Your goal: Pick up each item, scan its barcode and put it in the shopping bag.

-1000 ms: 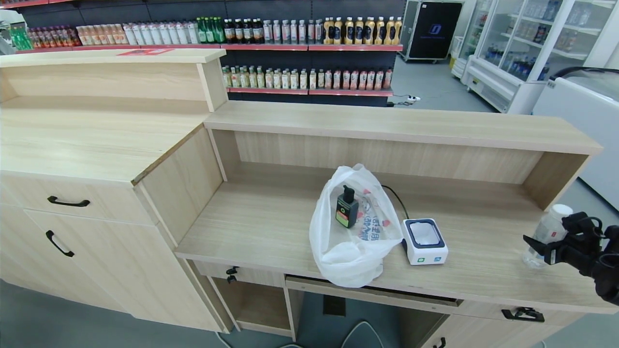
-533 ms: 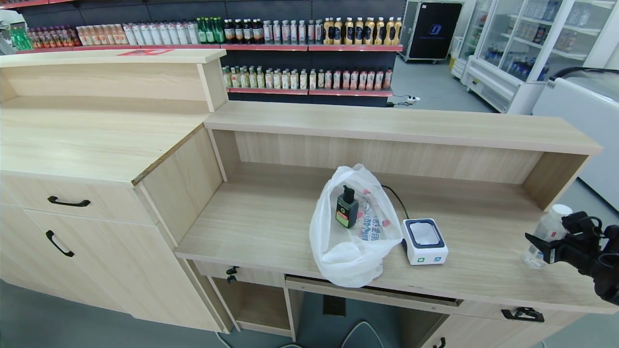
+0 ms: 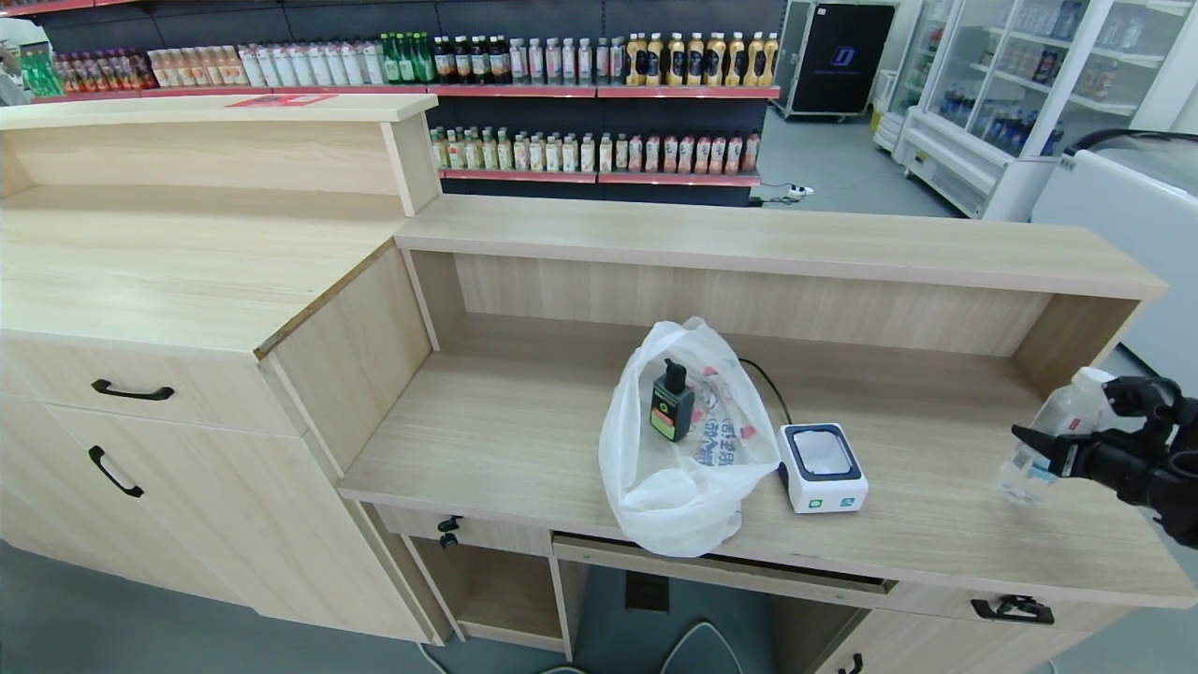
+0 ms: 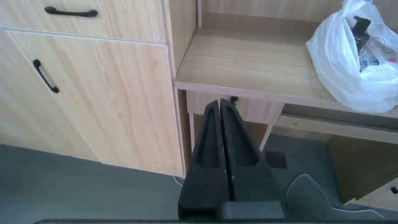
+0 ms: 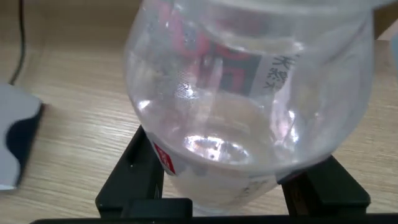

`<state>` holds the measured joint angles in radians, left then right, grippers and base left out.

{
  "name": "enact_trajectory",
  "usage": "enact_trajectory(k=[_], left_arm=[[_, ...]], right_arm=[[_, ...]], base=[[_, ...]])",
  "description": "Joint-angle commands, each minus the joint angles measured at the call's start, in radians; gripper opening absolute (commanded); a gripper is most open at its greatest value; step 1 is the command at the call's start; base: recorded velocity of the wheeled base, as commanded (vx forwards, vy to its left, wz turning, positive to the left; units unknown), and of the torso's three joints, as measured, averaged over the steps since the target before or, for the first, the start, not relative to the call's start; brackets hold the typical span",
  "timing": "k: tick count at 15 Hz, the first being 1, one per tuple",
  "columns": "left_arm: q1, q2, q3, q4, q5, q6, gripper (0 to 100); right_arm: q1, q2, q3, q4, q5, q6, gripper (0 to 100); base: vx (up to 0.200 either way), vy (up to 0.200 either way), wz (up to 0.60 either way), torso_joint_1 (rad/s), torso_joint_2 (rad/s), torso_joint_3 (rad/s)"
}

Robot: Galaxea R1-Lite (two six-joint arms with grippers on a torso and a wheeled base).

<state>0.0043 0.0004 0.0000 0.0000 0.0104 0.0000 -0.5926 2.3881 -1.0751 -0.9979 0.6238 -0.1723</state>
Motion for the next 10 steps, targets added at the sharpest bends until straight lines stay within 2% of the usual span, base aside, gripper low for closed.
enact_trajectory(k=[1,3,5,10], left_arm=[[0.0,0.0,0.0,0.0,0.0,0.0,0],[0.0,0.0,0.0,0.0,0.0,0.0,0],[0.0,0.0,0.0,0.0,0.0,0.0,0],[0.0,0.0,0.0,0.0,0.0,0.0,0]], right_arm=[[0.063,-0.262,-0.012,0.182,0.007,0.145,0],[0.115,-0.425,-0.022,0.323,0.057,0.228,0],[0.175,-0.57,-0.009,0.415,0.152,0.286,0],[0.359,-0.803,0.116,0.429,0.329,0.306,0]], base=[[0.0,0.0,0.0,0.0,0.0,0.0],[0.0,0.0,0.0,0.0,0.0,0.0],[0.0,0.0,0.0,0.0,0.0,0.0],[0.0,0.0,0.0,0.0,0.0,0.0]])
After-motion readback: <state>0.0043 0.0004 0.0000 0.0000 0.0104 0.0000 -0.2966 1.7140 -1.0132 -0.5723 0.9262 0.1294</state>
